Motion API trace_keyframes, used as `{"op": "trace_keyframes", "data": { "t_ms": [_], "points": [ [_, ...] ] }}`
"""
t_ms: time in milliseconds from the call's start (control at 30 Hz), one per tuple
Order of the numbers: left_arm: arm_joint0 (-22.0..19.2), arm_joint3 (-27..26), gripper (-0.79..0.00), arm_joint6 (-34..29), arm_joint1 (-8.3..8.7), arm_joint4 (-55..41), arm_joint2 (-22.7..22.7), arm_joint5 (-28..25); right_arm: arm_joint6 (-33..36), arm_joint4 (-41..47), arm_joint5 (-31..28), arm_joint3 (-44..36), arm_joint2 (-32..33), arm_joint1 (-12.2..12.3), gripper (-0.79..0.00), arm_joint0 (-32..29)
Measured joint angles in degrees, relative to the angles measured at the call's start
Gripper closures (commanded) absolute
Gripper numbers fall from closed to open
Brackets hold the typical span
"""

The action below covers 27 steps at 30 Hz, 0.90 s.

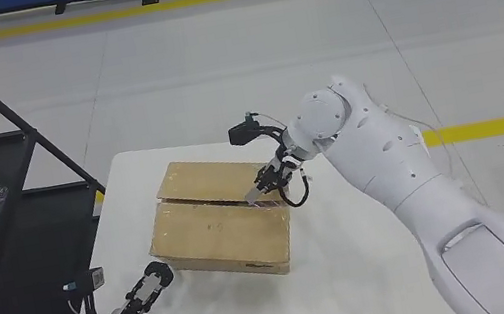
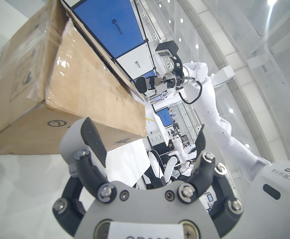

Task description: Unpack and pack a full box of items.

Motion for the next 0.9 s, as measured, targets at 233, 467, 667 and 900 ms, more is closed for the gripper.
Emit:
{"op": "trace_keyframes", "data": {
  "t_ms": [233,467,667,900],
  "points": [
    [-0.2,0.2,-0.785,-1.7,0.11,-1.6,0.4,-0.3,-0.2,0.7,-0.2,1.3,-4.1,-1.0,-0.363,1.1],
    [-0.5,0.4,-0.785,-2.3,0.21,-1.9,0.5,-0.2,0.8,4.6,0.8,0.9,-9.3,-1.4,-0.354,2.1],
    [-0.7,0.3,-0.785,-2.1,0.26,-1.8,0.5,0.3,1.8,8.7,1.9,0.6,-13.6,-1.0,-0.339,3.2],
    [-0.7,0.3,-0.785,-2.3,0.34,-2.1,0.5,0.3,2.1,10.6,2.1,2.0,-17.2,-1.3,-0.126,4.6]
  ]
}}
